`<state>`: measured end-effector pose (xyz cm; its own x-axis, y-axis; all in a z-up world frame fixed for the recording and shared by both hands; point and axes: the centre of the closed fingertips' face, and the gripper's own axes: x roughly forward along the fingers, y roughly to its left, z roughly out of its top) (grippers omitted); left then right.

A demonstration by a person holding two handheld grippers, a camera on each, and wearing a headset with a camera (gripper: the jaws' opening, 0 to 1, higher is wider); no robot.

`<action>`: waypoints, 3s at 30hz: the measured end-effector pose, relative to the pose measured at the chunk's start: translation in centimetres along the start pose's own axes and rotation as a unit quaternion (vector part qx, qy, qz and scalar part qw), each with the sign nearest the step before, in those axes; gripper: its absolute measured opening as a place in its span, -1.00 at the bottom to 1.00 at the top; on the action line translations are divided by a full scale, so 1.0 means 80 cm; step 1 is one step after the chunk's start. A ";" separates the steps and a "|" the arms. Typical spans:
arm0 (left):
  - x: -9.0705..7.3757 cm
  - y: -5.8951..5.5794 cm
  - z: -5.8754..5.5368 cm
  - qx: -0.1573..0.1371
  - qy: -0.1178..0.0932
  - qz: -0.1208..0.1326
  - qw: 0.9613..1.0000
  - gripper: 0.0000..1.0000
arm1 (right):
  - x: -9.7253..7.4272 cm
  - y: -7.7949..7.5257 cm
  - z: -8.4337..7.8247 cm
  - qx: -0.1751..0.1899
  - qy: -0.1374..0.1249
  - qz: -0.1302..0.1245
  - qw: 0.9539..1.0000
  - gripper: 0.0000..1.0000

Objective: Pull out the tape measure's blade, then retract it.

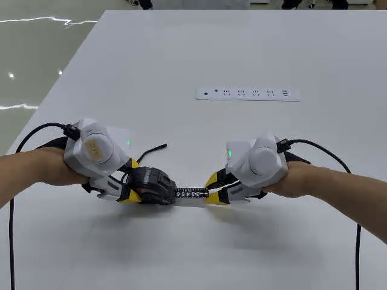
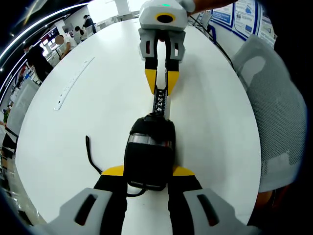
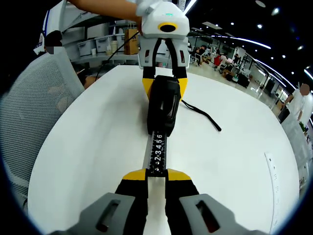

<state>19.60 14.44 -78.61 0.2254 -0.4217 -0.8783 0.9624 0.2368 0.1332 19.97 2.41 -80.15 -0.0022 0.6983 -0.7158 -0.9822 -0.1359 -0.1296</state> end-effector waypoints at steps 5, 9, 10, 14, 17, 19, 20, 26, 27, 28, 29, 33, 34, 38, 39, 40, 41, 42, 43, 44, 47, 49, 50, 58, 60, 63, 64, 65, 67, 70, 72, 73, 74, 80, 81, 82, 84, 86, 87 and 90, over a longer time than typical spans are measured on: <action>0.001 0.001 -0.001 -0.001 0.000 0.000 1.000 -0.47 | -0.001 0.000 -0.002 0.001 0.000 -0.001 1.000 -0.78; 0.001 0.002 -0.002 -0.001 0.000 0.000 1.000 -0.47 | -0.003 0.000 -0.004 0.002 0.000 -0.001 1.000 -0.78; 0.001 0.002 -0.002 -0.001 0.000 0.000 1.000 -0.47 | -0.004 0.000 -0.004 0.001 0.000 -0.002 1.000 -0.78; 0.001 0.001 -0.001 -0.001 0.001 0.001 1.000 -0.47 | -0.007 0.000 -0.007 0.002 0.001 -0.002 1.000 -0.78; 0.000 0.000 -0.001 -0.001 0.001 0.001 1.000 -0.47 | -0.008 0.000 -0.009 0.003 0.001 -0.003 1.000 -0.78; 0.000 -0.001 0.001 -0.001 0.002 0.001 1.000 -0.47 | -0.008 -0.001 -0.010 0.002 0.002 -0.004 1.000 -0.78; 0.000 -0.002 0.002 -0.001 0.002 0.001 1.000 -0.47 | -0.008 -0.001 -0.011 0.002 0.002 -0.003 1.000 -0.78; 0.000 -0.002 0.002 0.000 0.002 0.001 1.000 -0.47 | -0.011 0.000 -0.011 0.005 0.000 -0.002 1.000 -0.78; -0.001 -0.002 0.002 -0.001 0.001 0.002 1.000 -0.47 | -0.011 0.000 -0.012 0.005 0.000 -0.002 1.000 -0.78; -0.001 -0.002 0.002 -0.001 0.001 0.002 1.000 -0.47 | -0.011 0.000 -0.013 0.006 0.000 -0.002 1.000 -0.78; -0.001 -0.002 0.003 0.000 0.002 0.002 1.000 -0.47 | -0.011 -0.001 -0.013 0.006 0.000 -0.002 1.000 -0.78; -0.002 -0.003 0.005 -0.001 0.002 0.002 1.000 -0.47 | -0.012 -0.001 -0.013 0.005 0.000 -0.002 1.000 -0.78; -0.002 -0.004 0.005 -0.001 0.002 0.002 1.000 -0.47 | -0.012 -0.001 -0.013 0.005 0.000 -0.001 1.000 -0.78; -0.002 -0.003 0.004 -0.001 0.002 0.002 1.000 -0.47 | -0.013 -0.001 -0.014 0.004 0.000 -0.002 1.000 -0.78; -0.002 -0.003 0.004 -0.002 0.002 0.002 1.000 -0.47 | -0.013 -0.001 -0.014 0.005 0.000 -0.002 1.000 -0.78; -0.002 -0.003 0.005 -0.002 0.002 0.002 1.000 -0.47 | -0.014 -0.001 -0.014 0.005 0.000 -0.003 1.000 -0.78; -0.003 -0.004 0.006 -0.002 0.002 0.002 1.000 -0.47 | -0.014 -0.001 -0.013 0.004 0.000 -0.002 1.000 -0.78; -0.003 -0.004 0.006 -0.002 0.002 0.002 1.000 -0.47 | -0.015 0.000 -0.013 0.005 0.000 -0.003 1.000 -0.78; -0.003 -0.004 0.006 -0.002 0.002 0.002 1.000 -0.47 | -0.015 0.000 -0.013 0.005 0.000 -0.003 1.000 -0.78; -0.003 -0.004 0.006 -0.002 0.002 0.002 1.000 -0.47 | -0.015 0.000 -0.014 0.005 0.000 -0.003 1.000 -0.78; -0.002 -0.003 0.005 -0.002 0.001 0.003 1.000 -0.47 | -0.016 0.000 -0.015 0.006 0.001 -0.002 1.000 -0.78; -0.002 -0.003 0.004 -0.003 0.002 0.003 1.000 -0.47 | -0.017 0.000 -0.015 0.007 0.000 -0.003 1.000 -0.78; -0.002 -0.002 0.004 -0.003 0.002 0.003 1.000 -0.47 | -0.017 0.000 -0.016 0.007 0.001 -0.003 1.000 -0.78; -0.001 -0.001 0.002 -0.004 0.002 0.003 1.000 -0.47 | -0.019 -0.001 -0.020 0.007 0.001 -0.003 1.000 -0.78; -0.001 -0.001 0.002 -0.005 0.002 0.003 1.000 -0.47 | -0.020 0.000 -0.020 0.007 0.000 -0.003 1.000 -0.78; -0.001 -0.001 0.002 -0.005 0.002 0.003 1.000 -0.47 | -0.021 0.000 -0.020 0.008 0.001 -0.003 1.000 -0.78; -0.001 -0.001 0.002 -0.006 0.002 0.003 1.000 -0.47 | -0.021 0.000 -0.020 0.008 0.001 -0.003 1.000 -0.78; -0.001 -0.001 0.001 -0.006 0.001 0.003 1.000 -0.47 | -0.021 0.001 -0.020 0.007 0.001 -0.003 1.000 -0.78; 0.000 0.000 0.000 -0.006 0.002 0.003 1.000 -0.47 | -0.022 0.001 -0.021 0.007 0.001 -0.004 1.000 -0.78; 0.000 0.001 -0.001 -0.006 0.001 0.003 1.000 -0.47 | -0.023 0.001 -0.022 0.007 0.001 -0.004 1.000 -0.78; 0.000 0.001 -0.001 -0.006 0.002 0.003 1.000 -0.47 | -0.024 0.000 -0.023 0.007 0.001 -0.004 1.000 -0.78; 0.000 0.000 0.000 -0.006 0.002 0.003 1.000 -0.47 | -0.024 0.000 -0.023 0.007 0.000 -0.004 1.000 -0.78; 0.000 -0.001 0.001 -0.006 0.002 0.003 1.000 -0.47 | -0.025 0.000 -0.024 0.008 0.001 -0.004 1.000 -0.78; 0.000 0.000 0.000 -0.006 0.002 0.004 1.000 -0.47 | -0.027 0.000 -0.026 0.008 0.001 -0.004 1.000 -0.78; 0.000 0.000 0.000 -0.006 0.002 0.004 1.000 -0.47 | -0.027 0.000 -0.027 0.009 0.001 -0.004 1.000 -0.78; 0.000 0.001 0.000 -0.006 0.002 0.004 1.000 -0.47 | -0.028 0.000 -0.027 0.009 0.000 -0.004 1.000 -0.78; 0.000 0.001 -0.001 -0.007 0.001 0.004 1.000 -0.47 | -0.029 0.001 -0.026 0.009 0.000 -0.004 1.000 -0.78; 0.001 0.001 -0.001 -0.007 0.002 0.004 1.000 -0.47 | -0.029 0.001 -0.027 0.008 0.001 -0.004 1.000 -0.78; 0.000 0.001 0.000 -0.007 0.002 0.004 1.000 -0.47 | -0.029 0.002 -0.027 0.009 0.001 -0.004 1.000 -0.78; 0.000 -0.003 0.003 -0.007 0.002 0.004 1.000 -0.47 | -0.030 0.002 -0.028 0.010 0.001 -0.003 1.000 -0.78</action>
<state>19.41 14.15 -78.50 0.2334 -0.4164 -0.8787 0.9581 0.2528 0.1346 20.27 -0.88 -79.99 0.0042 0.6970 -0.7170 -0.9857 -0.1177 -0.1202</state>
